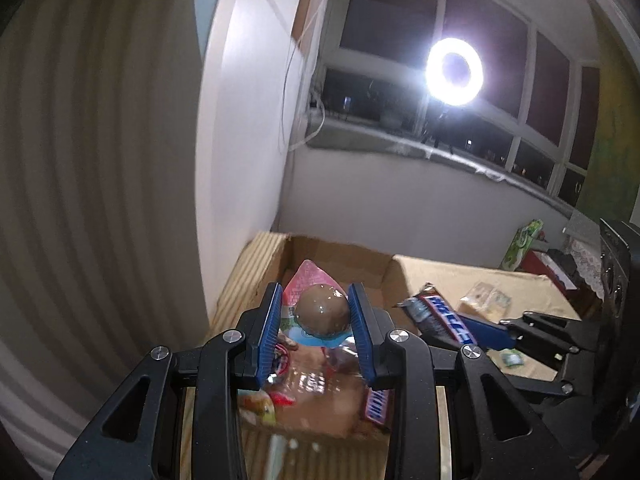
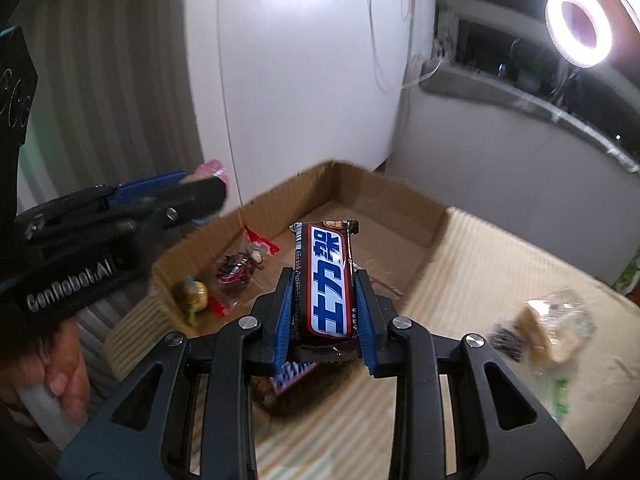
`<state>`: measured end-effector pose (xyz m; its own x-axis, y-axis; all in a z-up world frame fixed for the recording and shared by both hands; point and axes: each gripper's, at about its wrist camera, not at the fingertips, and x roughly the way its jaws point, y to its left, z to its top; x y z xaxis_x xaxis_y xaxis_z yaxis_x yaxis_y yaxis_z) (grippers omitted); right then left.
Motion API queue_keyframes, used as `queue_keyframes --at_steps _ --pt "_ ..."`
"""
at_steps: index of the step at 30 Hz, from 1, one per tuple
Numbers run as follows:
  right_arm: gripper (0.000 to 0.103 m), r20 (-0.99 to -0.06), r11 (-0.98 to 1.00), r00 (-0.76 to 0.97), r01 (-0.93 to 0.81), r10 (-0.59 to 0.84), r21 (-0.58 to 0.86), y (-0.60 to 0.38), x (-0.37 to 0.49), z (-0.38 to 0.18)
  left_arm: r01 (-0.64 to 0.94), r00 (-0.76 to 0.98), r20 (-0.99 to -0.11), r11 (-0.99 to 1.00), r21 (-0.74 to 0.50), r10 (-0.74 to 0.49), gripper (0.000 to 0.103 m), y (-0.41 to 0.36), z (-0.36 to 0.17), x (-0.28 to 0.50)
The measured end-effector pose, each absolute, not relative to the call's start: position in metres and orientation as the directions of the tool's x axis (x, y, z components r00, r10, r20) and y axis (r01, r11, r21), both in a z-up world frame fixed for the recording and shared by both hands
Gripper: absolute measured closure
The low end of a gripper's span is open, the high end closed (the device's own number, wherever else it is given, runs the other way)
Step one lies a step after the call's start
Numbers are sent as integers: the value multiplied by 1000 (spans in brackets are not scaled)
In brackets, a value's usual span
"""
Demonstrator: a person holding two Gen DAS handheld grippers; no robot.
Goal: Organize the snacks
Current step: 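Open both grippers to drop the egg and chocolate bar into the box, then move both grippers back toward the remaining snacks on the table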
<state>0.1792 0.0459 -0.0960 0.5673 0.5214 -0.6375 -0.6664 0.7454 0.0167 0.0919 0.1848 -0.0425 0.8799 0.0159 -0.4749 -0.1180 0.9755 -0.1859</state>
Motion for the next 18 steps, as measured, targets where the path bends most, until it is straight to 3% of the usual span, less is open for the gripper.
queue_keyframes --at_steps 1,3,4,6,7,14,18 --pt "71 -657 743 552 -669 513 18 51 187 -105 -118 871 -491 976 -185 12 70 187 -50 101" --pt "49 -680 748 544 -663 492 10 57 196 -121 -122 843 -538 978 -169 12 66 191 -70 121" --pt "46 -673 752 548 -659 496 17 56 198 -125 -139 828 -560 977 -159 26 61 192 -77 126" --pt "44 -652 741 546 -670 527 38 53 197 -126 -153 830 -557 975 -162 38 33 197 -84 125" --pt "44 -646 738 547 -674 532 36 53 195 -126 -151 837 -546 974 -171 34 29 198 -84 121" --pt "44 -614 740 572 -672 544 29 47 177 -111 -195 845 -531 961 -195 64 28 204 -71 104" --pt "36 -580 738 593 -674 558 21 40 157 -93 -188 863 -502 957 -219 54 28 205 -58 87"
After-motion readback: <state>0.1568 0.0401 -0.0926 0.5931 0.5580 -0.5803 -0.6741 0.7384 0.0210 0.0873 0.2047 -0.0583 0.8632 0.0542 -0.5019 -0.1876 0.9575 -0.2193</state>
